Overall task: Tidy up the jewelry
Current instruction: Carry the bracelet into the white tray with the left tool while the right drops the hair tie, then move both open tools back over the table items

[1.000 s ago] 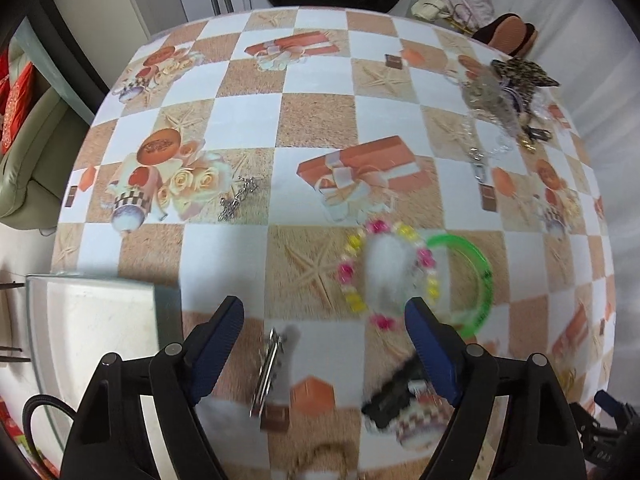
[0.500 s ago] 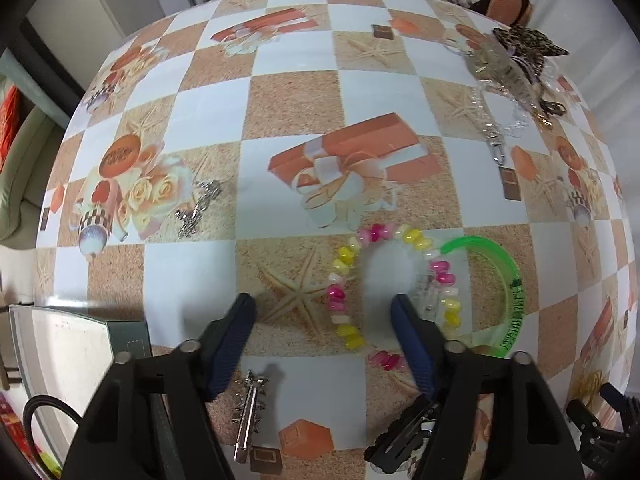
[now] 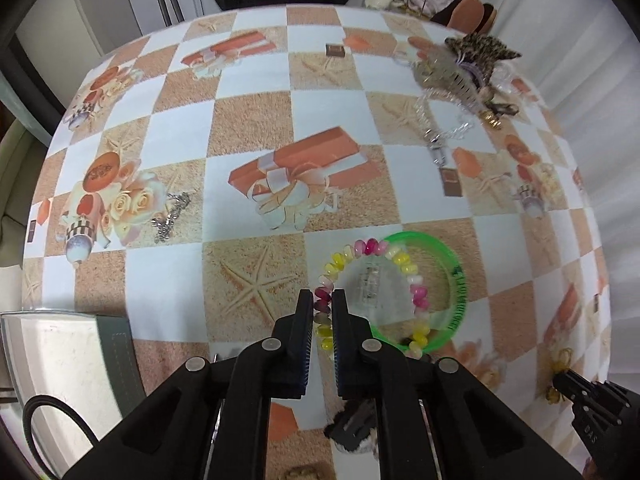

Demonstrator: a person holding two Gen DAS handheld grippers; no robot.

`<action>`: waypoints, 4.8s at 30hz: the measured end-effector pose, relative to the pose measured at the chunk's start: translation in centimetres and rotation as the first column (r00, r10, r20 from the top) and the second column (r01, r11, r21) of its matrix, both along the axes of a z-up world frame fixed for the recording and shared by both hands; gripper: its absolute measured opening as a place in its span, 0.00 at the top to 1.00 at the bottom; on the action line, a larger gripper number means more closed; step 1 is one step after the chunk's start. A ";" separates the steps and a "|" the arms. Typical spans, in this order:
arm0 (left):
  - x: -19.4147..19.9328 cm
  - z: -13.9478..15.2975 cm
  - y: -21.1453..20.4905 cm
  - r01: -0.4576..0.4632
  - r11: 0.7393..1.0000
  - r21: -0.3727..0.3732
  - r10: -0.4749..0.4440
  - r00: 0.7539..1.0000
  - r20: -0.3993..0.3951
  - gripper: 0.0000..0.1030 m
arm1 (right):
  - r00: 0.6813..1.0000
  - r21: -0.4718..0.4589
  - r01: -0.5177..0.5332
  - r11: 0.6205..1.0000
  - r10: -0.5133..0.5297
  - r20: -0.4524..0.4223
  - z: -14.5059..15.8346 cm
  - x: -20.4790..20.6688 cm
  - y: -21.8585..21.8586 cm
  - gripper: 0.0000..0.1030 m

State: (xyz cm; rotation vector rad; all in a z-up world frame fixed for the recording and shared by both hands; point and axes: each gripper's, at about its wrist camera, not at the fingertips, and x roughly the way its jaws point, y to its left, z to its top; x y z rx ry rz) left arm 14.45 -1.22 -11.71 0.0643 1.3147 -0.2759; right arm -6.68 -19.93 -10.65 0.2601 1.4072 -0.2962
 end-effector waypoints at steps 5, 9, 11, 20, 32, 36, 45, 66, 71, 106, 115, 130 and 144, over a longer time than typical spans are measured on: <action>-0.7 1.4 -0.4 -0.004 0.999 -0.038 0.005 1.000 0.029 0.87 | 0.999 0.041 -0.002 0.999 0.001 0.032 2.1 -0.3 -1.0 0.93; -0.5 2.9 -1.6 -0.006 0.998 -0.067 0.010 0.999 0.050 0.87 | 0.998 0.068 -0.004 0.998 0.000 0.059 4.2 -1.2 0.2 0.93; -1.7 3.3 -1.9 -0.010 0.997 -0.078 0.015 0.998 0.058 0.87 | 0.997 0.081 -0.008 0.997 0.002 0.072 4.6 -1.5 0.7 0.93; -10.6 6.9 8.2 -0.067 0.990 -0.126 0.077 0.994 0.072 0.87 | 0.991 0.117 -0.072 0.991 0.058 0.120 7.8 -1.8 3.9 0.93; -17.6 8.8 20.4 -0.222 0.967 -0.128 0.234 0.968 0.088 0.87 | 0.944 0.180 -0.309 0.934 0.279 0.175 10.7 0.8 15.4 0.93; -18.4 8.4 24.2 -0.290 0.952 -0.102 0.299 0.950 0.093 0.87 | 0.917 0.218 -0.385 0.897 0.345 0.199 10.9 2.6 20.2 0.93; -18.5 5.7 30.7 -0.413 0.909 -0.054 0.416 0.905 0.083 0.87 | 0.831 0.223 -0.553 0.803 0.511 0.221 9.3 6.6 31.1 0.93; -14.6 -1.6 32.9 -0.445 0.892 0.079 0.443 0.896 0.042 0.87 | 0.841 0.281 -0.533 0.799 0.536 0.072 -1.7 12.3 37.3 0.92; -14.6 -1.4 32.7 -0.425 0.899 0.110 0.421 0.905 0.054 0.86 | 0.838 0.281 -0.534 0.797 0.544 0.051 -2.7 12.5 37.5 0.91; -16.8 5.3 28.6 -0.395 0.903 0.168 0.382 0.918 0.107 0.00 | 0.903 0.316 -0.430 0.846 0.401 0.154 6.7 9.4 26.6 0.21; -17.1 7.1 24.6 -0.356 0.920 0.162 0.346 0.934 0.090 0.00 | 0.944 0.327 -0.323 0.888 0.280 0.172 7.8 8.2 19.5 0.10; -17.5 7.6 17.3 -0.255 0.950 0.182 0.245 0.966 0.078 0.00 | 0.962 0.285 -0.210 0.935 0.145 0.232 8.7 5.1 10.2 0.00; -17.4 5.8 15.0 -0.208 0.969 0.133 0.206 0.978 0.022 0.00 | 0.990 0.299 -0.126 0.946 0.101 0.099 6.0 3.6 5.8 0.00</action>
